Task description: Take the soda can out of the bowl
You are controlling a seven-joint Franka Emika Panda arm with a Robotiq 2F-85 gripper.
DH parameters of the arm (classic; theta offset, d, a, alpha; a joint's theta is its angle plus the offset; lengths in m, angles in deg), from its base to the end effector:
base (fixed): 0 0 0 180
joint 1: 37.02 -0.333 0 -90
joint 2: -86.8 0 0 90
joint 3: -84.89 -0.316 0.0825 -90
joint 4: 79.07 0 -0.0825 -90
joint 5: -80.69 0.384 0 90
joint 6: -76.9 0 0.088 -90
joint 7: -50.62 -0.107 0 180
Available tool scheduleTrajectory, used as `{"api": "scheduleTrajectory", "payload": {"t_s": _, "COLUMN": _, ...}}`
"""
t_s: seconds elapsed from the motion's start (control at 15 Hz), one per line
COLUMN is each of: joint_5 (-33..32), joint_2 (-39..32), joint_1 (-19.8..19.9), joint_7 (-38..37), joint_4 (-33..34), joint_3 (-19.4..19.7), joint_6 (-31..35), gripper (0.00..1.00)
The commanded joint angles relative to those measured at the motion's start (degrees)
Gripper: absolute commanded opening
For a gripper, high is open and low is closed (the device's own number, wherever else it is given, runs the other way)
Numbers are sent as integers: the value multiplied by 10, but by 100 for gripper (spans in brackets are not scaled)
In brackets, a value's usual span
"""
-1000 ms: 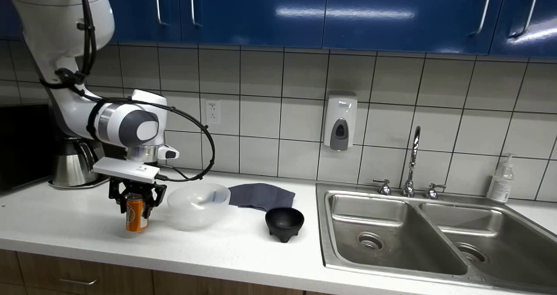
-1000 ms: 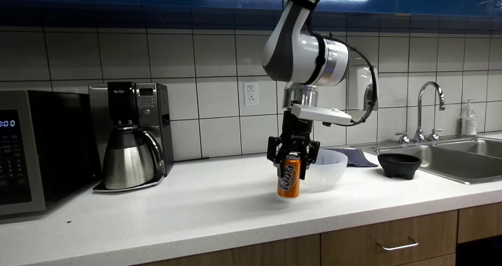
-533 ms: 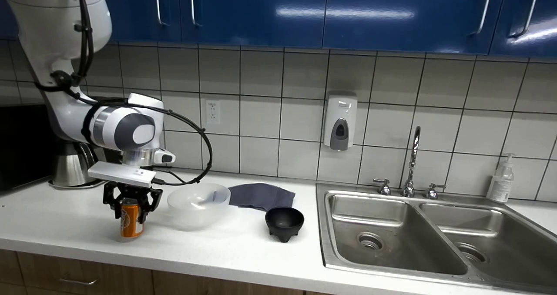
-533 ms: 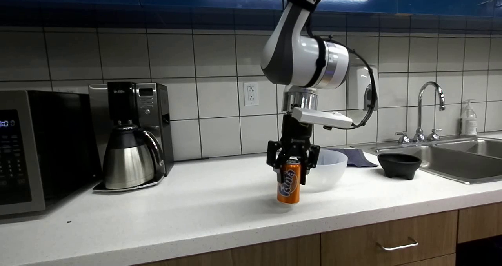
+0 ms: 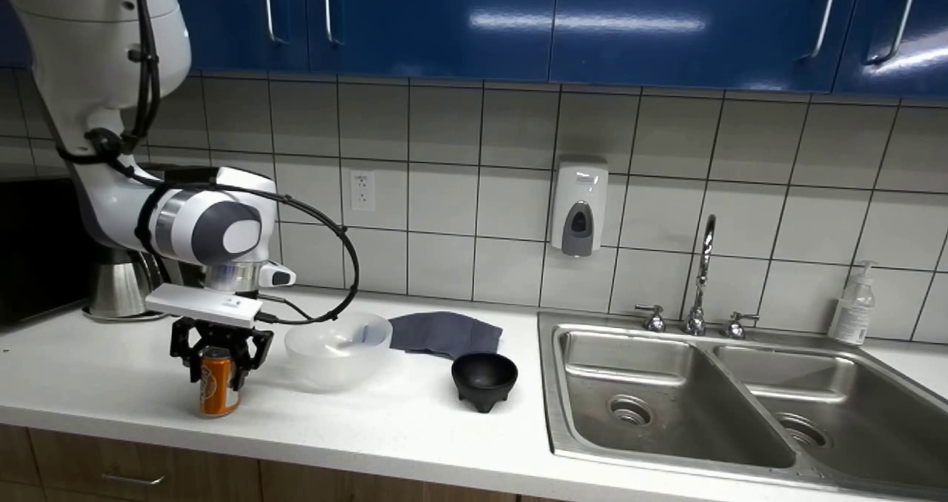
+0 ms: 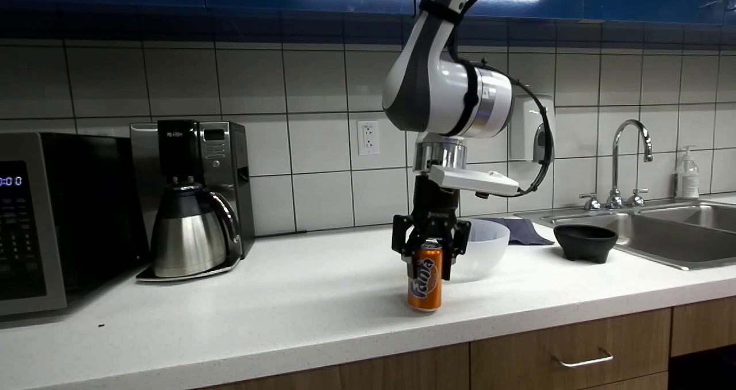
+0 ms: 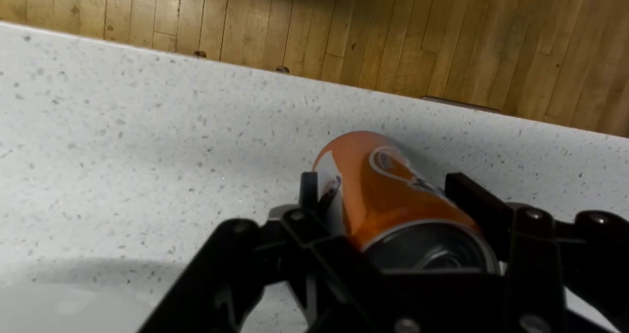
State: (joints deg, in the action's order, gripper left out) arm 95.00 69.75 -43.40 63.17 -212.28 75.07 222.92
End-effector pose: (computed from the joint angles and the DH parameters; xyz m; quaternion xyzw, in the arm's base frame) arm 0.4935 0.1426 0.2071 -0.9852 -0.1406 0.0398 0.0897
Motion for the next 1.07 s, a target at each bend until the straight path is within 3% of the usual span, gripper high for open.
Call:
{"api": "scheduleTrajectory", "payload": {"t_s": 0.0, "joint_5": 3, "joint_2": 5, "joint_1": 13, "joint_7": 11, "joint_4": -5, "joint_3": -12, "joint_6": 7, "gripper": 97}}
{"api": "scheduleTrajectory", "payload": {"t_s": 0.47, "joint_5": 6, "joint_2": 13, "joint_1": 13, "joint_7": 13, "joint_4": -3, "joint_3": -15, "joint_6": 3, "gripper": 100}}
{"api": "scheduleTrajectory", "payload": {"t_s": 1.0, "joint_5": 4, "joint_2": 69, "joint_1": 8, "joint_7": 12, "joint_4": -7, "joint_3": -16, "joint_6": 0, "gripper": 100}}
